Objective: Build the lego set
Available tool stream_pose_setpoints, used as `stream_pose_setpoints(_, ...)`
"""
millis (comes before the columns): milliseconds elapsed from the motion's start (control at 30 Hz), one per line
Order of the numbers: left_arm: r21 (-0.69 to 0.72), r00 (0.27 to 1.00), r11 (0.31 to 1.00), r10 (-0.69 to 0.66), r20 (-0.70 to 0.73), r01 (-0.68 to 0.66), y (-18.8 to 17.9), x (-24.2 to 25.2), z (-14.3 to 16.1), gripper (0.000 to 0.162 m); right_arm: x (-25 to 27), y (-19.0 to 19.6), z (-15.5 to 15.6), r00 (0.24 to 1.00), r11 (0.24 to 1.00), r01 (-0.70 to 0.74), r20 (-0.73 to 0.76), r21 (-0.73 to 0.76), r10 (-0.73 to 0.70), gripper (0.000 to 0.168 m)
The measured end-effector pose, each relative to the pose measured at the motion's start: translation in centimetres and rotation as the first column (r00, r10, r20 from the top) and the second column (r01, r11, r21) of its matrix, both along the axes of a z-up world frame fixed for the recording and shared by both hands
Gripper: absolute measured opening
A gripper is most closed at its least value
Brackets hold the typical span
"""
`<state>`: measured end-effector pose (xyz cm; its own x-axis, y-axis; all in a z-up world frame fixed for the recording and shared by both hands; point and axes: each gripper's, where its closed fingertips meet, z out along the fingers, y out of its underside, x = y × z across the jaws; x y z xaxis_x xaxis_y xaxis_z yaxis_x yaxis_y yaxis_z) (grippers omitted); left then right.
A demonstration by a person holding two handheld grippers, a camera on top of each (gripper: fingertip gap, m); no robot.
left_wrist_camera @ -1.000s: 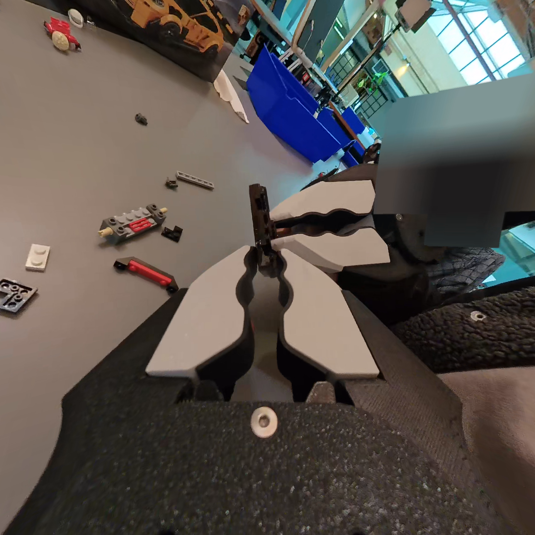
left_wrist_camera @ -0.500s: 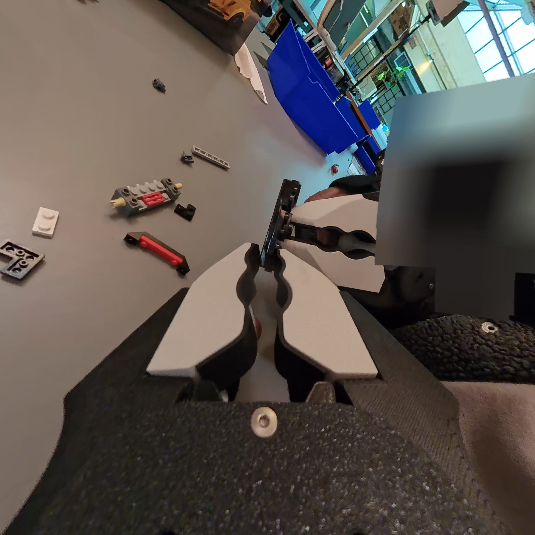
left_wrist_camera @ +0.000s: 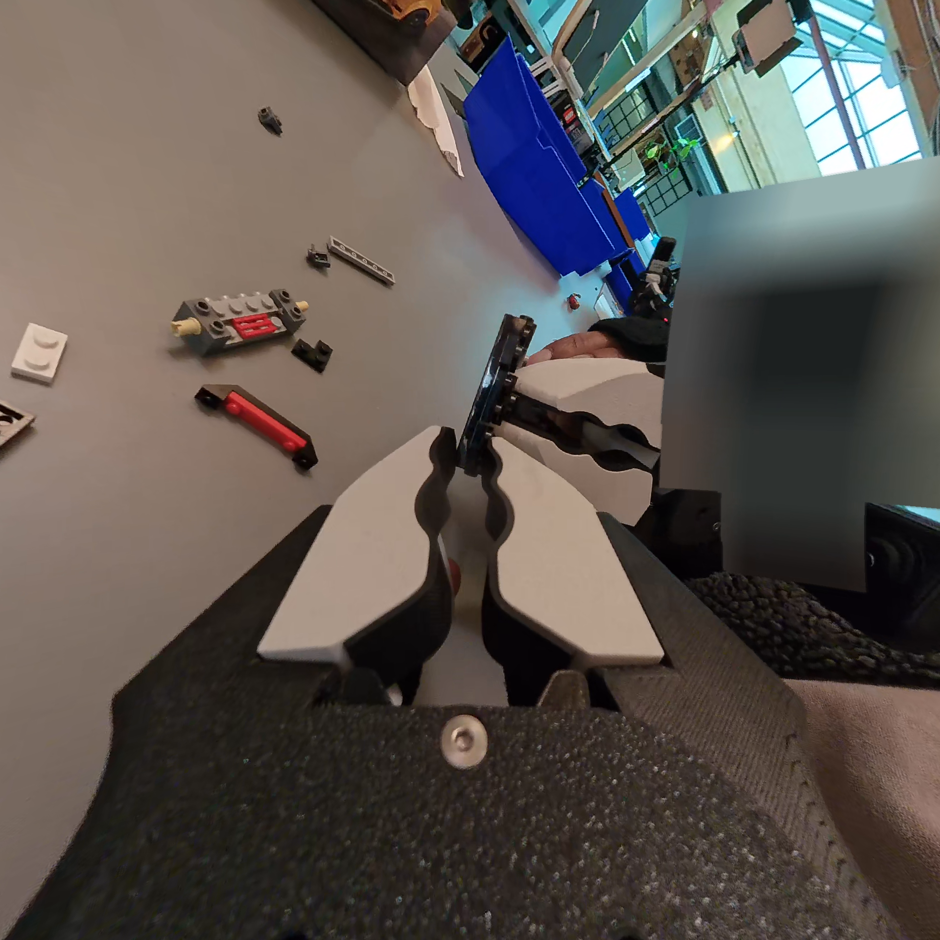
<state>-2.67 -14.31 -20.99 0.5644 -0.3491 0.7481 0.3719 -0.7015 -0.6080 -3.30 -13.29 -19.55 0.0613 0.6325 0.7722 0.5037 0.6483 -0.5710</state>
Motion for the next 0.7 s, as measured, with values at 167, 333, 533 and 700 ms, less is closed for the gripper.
stream_pose_setpoints(167,0.005,1.0,1.0,-0.003,0.0,0.003,-0.04,0.04,-0.04,0.011,0.12,-0.27,0.16,1.0,0.999,-0.021,-0.021,-0.024,0.021,0.006)
stream_pose_setpoints(333,0.023,1.0,1.0,-0.015,-0.004,0.015,-0.21,0.24,0.19,0.011,0.35,-0.48,0.37,0.998,0.997,-0.044,-0.042,-0.068,0.041,0.006)
stream_pose_setpoints(533,0.014,0.999,0.999,-0.029,0.031,0.029,-0.32,0.51,0.18,0.011,0.63,-0.55,0.31,0.997,0.992,-0.062,-0.043,-0.106,0.057,0.006)
stream_pose_setpoints(700,-0.017,0.992,0.999,-0.046,0.116,0.049,-0.55,0.79,0.33,0.011,0.82,-0.59,0.18,0.997,0.989,-0.073,-0.031,-0.131,0.07,0.006)
